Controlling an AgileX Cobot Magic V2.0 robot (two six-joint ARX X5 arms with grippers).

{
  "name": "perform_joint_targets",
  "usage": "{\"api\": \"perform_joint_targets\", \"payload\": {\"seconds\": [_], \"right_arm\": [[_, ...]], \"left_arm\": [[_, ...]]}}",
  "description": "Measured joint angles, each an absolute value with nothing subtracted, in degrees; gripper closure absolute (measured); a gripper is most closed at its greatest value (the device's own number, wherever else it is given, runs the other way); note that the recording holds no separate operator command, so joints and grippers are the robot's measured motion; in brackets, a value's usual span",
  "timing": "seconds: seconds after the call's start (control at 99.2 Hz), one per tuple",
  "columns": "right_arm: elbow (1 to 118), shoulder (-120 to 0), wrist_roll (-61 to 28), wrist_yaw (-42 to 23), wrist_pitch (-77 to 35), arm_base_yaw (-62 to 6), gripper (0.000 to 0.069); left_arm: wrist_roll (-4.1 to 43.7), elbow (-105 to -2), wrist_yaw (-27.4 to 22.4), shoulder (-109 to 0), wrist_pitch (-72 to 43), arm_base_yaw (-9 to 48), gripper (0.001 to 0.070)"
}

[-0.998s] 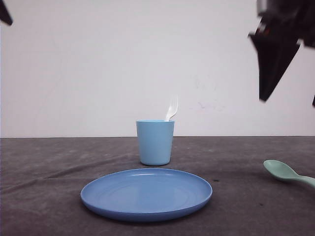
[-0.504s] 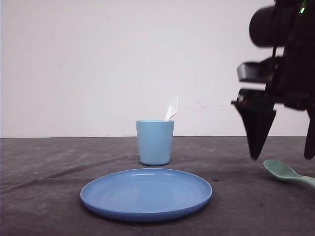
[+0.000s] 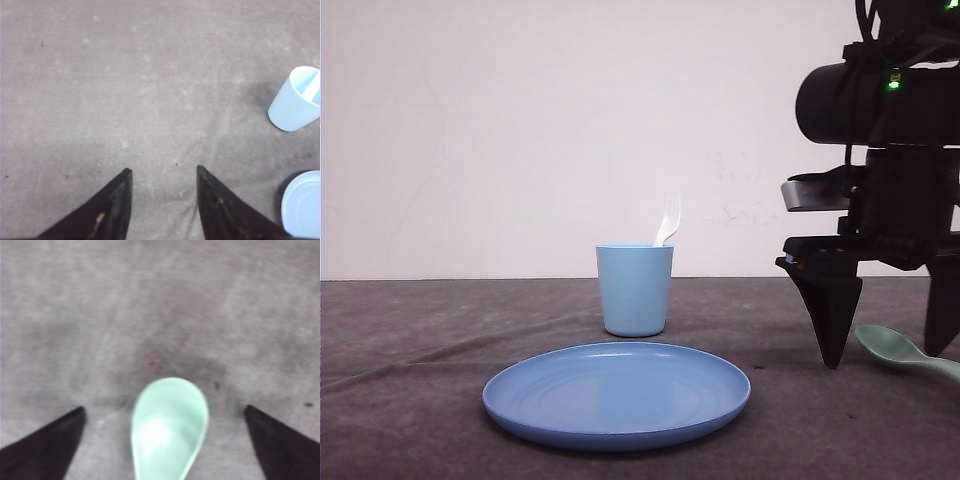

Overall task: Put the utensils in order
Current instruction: 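Lower the right gripper onto the mint-green spoon and close on it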

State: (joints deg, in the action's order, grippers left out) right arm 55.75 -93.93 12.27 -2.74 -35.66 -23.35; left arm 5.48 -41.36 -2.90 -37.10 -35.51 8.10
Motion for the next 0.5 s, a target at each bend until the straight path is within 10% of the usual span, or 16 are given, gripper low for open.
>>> {"api": "perform_joint_targets", "payload": {"seconds": [0.504], "right_arm": [[55.75,-93.95,12.32,-3.09,-35.94,-23.84,0.0464]], "left_arm": [[5.56,-41.36,-2.90,-37.12,-35.55,8.10,0.0480]]}}
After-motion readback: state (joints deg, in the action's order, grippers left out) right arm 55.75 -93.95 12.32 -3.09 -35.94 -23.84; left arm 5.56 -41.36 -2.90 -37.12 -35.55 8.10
